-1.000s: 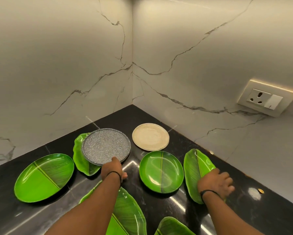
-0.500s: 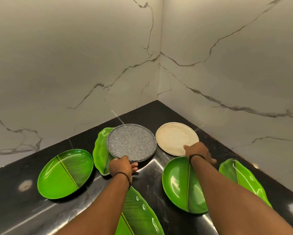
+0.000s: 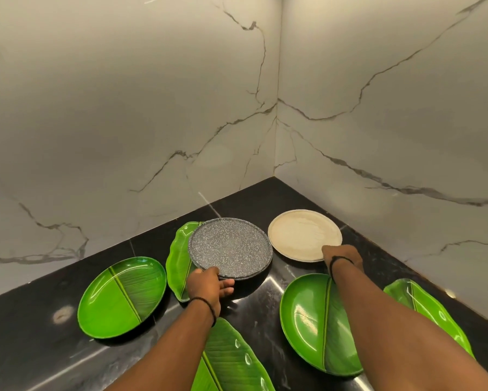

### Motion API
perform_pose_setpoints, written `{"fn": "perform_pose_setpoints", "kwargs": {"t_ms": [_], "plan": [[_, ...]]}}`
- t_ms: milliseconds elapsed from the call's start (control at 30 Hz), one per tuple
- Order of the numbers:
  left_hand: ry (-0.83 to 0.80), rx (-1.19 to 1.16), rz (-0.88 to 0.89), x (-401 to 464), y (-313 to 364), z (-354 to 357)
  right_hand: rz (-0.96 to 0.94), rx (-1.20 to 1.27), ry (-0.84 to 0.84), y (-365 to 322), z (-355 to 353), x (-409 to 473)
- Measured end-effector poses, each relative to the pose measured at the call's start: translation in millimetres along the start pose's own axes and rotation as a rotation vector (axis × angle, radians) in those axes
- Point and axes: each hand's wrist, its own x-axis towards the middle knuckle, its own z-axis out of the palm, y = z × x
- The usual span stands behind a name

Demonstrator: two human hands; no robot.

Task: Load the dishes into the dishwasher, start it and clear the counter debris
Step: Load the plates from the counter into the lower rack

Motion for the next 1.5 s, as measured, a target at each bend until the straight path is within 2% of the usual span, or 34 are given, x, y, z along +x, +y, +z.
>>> {"fn": "perform_pose_setpoints", "kwargs": {"t_ms": [200, 300, 500, 667, 767, 833, 933, 1100, 1233, 1333, 1500], "plan": [[-0.003, 0.016, 0.022, -11, 10, -11, 0.072, 0.426, -0.073, -6, -7, -2], [-0.005, 0.027, 0.047, -23, 19, -12, 0.046, 0.565, -0.045, -12, -23, -8], [-0.079, 0.105, 0.215, -74, 43, -4, -0.086, 0.536, 0.148, 3, -83, -46], [-0.193, 0.219, 0.454, -131, 59, -1, -0.207, 0.429, 0.308, 53, -183, -112], [-0.316, 0.334, 0.589, -181, 45, -3, -0.212, 0.491, 0.498, 120, -250, -181], [-0.459, 0.367, 0.634, -240, 35, -18, -0.221, 0.541, 0.591, 168, -290, -235], [-0.599, 0.438, 0.75, -317, 19, -50, -0.205, 0.514, 0.714, 233, -342, -311], [-0.893, 0.621, 0.886, -433, -48, -105, -0.008, 0.419, 0.956, 385, -408, -448], [-1.119, 0.635, 0.962, -545, -121, -174, 0.142, 0.377, 1.152, 503, -446, -573], [-1.243, 0.651, 0.978, -603, -163, -222, 0.257, 0.342, 1.18, 582, -457, -643], [-1.402, 0.742, 0.973, -713, -266, -330, 0.444, 0.362, 1.169, 751, -463, -764]]}}
